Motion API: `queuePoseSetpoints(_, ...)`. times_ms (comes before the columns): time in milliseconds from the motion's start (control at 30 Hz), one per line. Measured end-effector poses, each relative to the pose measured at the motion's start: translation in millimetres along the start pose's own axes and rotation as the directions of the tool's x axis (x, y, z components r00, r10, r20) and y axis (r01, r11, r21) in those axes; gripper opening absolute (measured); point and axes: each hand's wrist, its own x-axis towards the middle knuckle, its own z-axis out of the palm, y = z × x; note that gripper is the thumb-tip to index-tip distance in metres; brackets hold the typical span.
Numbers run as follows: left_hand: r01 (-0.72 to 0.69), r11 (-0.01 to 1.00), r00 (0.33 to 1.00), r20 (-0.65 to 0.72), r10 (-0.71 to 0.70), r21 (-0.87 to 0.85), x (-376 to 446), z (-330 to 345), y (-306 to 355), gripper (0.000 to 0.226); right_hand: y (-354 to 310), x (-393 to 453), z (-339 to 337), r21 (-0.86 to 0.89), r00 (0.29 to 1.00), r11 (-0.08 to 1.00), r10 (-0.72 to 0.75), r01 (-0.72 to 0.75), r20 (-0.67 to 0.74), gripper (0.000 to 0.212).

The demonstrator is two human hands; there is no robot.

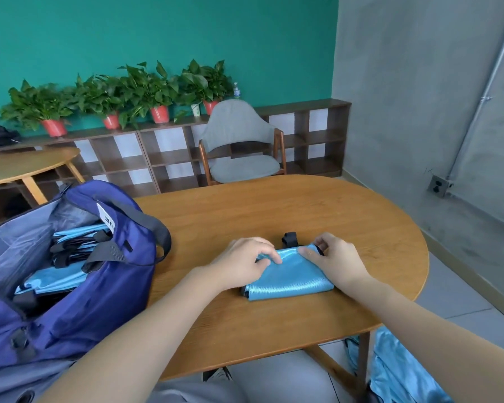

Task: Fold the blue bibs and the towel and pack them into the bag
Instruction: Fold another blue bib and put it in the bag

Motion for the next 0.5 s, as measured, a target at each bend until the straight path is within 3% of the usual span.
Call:
queuePoseSetpoints(133,0.13,0.983,0.991,0.027,-0.135,0.129,3,-7,13,0.021,4,-1,-1,0.038,0.991,0.998,-0.047,0.052,-0.122,0.028)
queuePoseSetpoints(233,0.186,0.975,0.979,0.06,-0.194,0.12,-1,-10,27,0.042,5,-9,-2,-0.023,0.988,0.998,-0.068,0.066,-0.138,0.03)
queuePoseSetpoints(367,0.253,0.967,0.96,0.122,-0.253,0.011,-11,-4,41,0.039,1,-21,4,0.041,0.997,0.998,-0.035,0.038,-0.066,0.035)
queuePoseSetpoints(500,0.24,0.964,0.971,-0.011,-0.241,0.111,-19,-1,39,0.026,0,-17,6,-0.075,0.997,0.996,0.045,-0.04,0.061,0.046)
